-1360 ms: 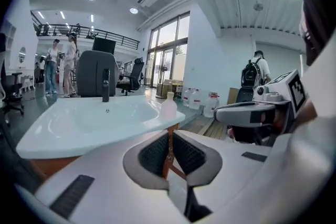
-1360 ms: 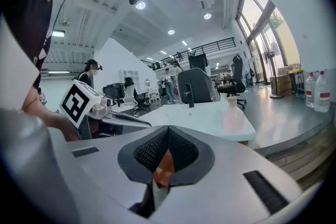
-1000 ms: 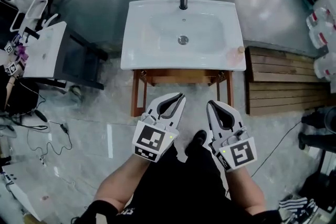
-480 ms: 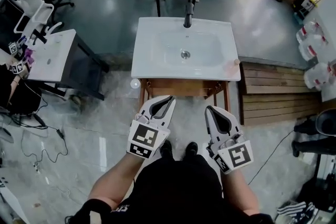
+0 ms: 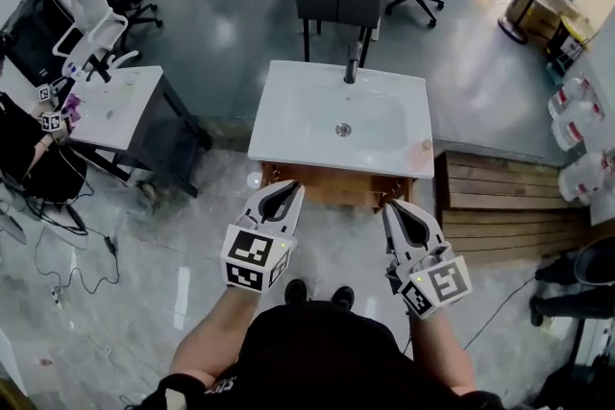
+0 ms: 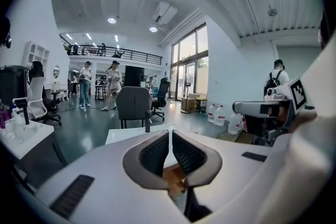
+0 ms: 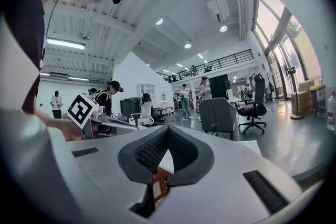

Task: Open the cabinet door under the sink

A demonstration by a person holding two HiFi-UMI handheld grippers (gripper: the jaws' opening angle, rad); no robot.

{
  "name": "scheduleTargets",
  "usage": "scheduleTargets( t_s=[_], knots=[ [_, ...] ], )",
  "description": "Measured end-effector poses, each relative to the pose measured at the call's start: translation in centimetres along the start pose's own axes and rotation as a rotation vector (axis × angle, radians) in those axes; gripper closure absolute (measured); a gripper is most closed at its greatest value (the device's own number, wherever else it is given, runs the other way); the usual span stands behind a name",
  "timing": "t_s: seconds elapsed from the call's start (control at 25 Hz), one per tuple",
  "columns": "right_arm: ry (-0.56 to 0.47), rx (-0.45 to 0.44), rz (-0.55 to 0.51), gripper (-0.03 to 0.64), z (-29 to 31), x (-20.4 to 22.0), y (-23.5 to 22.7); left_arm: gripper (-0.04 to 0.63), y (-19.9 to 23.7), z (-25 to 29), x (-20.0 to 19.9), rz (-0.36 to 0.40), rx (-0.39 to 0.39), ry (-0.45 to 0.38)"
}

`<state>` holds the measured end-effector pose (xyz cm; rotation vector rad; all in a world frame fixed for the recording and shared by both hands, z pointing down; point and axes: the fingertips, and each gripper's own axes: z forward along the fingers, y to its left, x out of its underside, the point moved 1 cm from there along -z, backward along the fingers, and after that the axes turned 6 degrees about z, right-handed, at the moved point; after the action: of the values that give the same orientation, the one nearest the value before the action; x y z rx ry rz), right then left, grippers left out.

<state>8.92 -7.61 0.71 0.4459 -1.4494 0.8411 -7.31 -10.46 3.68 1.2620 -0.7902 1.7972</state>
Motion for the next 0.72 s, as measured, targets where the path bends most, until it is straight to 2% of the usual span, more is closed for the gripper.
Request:
scheduleTargets(
  t_s=[0.28,0.72],
  knots=[
    [0.000,-0.043,-0.021,0.606,-1.3,-0.8,-0.7,0.561,-1.8,0.1,-0.7,-0.008,-0.040,-0.013],
    [-0.046,-0.033,-0.002,0.606,-2.7,-2.1,-3.4,0.561,-2.7,1.3,-1.8,0.017,-0.059,-0.007]
  ],
)
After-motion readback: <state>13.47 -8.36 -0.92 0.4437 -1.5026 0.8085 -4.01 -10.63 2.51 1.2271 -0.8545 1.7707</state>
